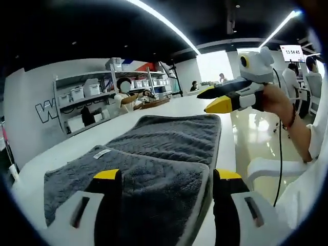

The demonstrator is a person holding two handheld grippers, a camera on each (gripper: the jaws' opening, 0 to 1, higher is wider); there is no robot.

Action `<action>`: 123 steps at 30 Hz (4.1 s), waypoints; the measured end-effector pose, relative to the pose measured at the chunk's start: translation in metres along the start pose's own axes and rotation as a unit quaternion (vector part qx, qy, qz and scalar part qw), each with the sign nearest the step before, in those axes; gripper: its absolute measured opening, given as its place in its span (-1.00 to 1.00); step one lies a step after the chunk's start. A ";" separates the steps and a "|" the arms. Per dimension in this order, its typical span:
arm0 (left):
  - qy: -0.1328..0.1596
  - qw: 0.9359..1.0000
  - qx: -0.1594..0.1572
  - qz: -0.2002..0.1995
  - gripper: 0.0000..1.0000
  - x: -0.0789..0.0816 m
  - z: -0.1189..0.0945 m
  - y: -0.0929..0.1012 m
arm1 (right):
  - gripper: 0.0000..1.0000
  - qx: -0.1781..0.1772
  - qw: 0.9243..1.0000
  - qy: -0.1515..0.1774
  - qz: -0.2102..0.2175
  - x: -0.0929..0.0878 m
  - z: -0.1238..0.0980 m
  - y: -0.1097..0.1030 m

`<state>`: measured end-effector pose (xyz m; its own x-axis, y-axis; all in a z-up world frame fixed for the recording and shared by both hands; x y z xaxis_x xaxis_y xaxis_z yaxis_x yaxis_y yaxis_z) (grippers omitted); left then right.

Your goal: Open the folded towel by lifting each exposed corner and separating the folded layers until the towel lies flat within the target outline without major curled edges

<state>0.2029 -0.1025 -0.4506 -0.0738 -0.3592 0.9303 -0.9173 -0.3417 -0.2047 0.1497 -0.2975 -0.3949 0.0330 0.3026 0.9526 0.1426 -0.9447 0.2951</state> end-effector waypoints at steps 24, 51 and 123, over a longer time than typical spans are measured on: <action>0.028 0.999 0.011 -0.027 0.15 0.006 -0.005 -0.005 | -0.19 0.018 1.000 0.007 0.012 0.003 0.001 -0.007; 0.065 0.997 -0.021 -0.021 -0.78 0.013 -0.007 0.002 | -0.20 0.029 1.000 0.003 0.007 0.001 0.004 -0.014; 0.137 0.990 -0.014 -0.031 -0.97 0.021 -0.035 -0.008 | -0.27 0.138 0.990 -0.018 0.033 0.009 0.058 -0.064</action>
<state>0.1952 -0.0772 -0.4188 -0.1165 -0.0882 0.9893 -0.9336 -0.3301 -0.1394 0.1987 -0.2272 -0.4090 0.0867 0.2500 0.9643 0.4042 -0.8936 0.1953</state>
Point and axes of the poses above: the point that each gripper's makers call its tool centre point, and the gripper's own axes: z roughly forward along the fingers, y roughly to its right, x roughly out of its top, the point moved 5 cm from there along -z, roughly backward along the fingers, and after that the axes turned 10 degrees about -x, right-handed, at the moved point
